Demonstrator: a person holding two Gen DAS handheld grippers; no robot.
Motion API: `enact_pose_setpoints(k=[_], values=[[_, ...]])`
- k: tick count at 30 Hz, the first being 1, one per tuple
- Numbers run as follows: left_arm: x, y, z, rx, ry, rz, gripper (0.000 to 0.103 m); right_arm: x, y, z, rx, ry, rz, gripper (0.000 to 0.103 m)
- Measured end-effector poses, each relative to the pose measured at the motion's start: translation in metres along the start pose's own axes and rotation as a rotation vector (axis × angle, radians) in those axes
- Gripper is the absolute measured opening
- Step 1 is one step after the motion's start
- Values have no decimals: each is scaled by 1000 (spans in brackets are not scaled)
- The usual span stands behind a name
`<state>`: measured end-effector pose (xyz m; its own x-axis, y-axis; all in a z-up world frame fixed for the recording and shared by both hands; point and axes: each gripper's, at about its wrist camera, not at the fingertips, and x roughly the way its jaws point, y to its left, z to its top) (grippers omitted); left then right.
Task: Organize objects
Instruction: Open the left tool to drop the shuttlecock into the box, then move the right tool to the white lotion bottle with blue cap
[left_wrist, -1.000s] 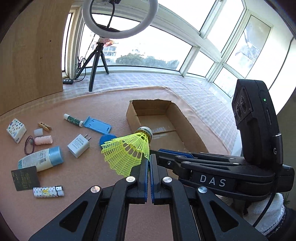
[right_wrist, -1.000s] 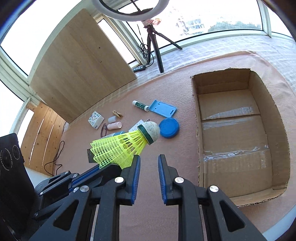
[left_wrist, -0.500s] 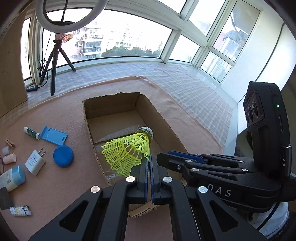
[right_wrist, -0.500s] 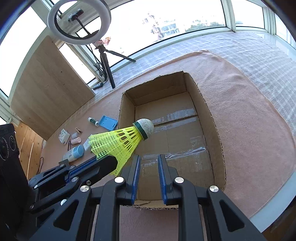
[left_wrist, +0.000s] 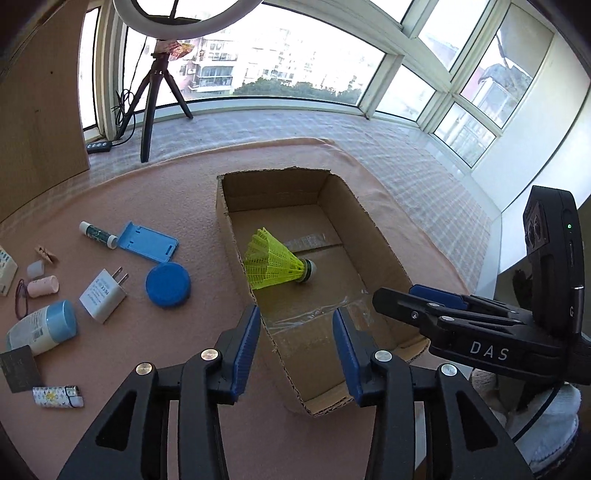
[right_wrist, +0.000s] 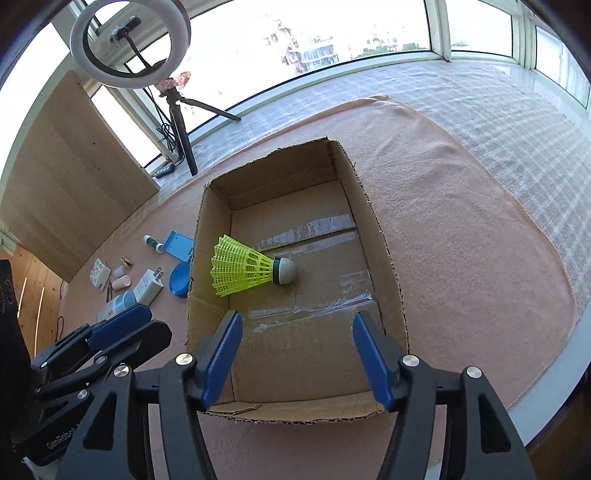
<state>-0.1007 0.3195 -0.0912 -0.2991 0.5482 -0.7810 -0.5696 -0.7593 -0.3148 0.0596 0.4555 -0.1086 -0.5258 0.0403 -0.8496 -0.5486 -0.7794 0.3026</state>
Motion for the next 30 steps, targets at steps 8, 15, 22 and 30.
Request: enact_pose_setpoints(k=[8,15,22,30], values=[[-29,45,-14,-72,-18,68,44,-1,46,-2,-123,-43,27,59],[-61,117,-36,-202,-33,186,44,13,95,-3,-205,-22,94,59],[-94,206,-59,-347,-24,299,44,42,154,0,-296,52,176,58],[-108,276,-55,-413,-8,365,44,84,226,14,-385,139,238,58]])
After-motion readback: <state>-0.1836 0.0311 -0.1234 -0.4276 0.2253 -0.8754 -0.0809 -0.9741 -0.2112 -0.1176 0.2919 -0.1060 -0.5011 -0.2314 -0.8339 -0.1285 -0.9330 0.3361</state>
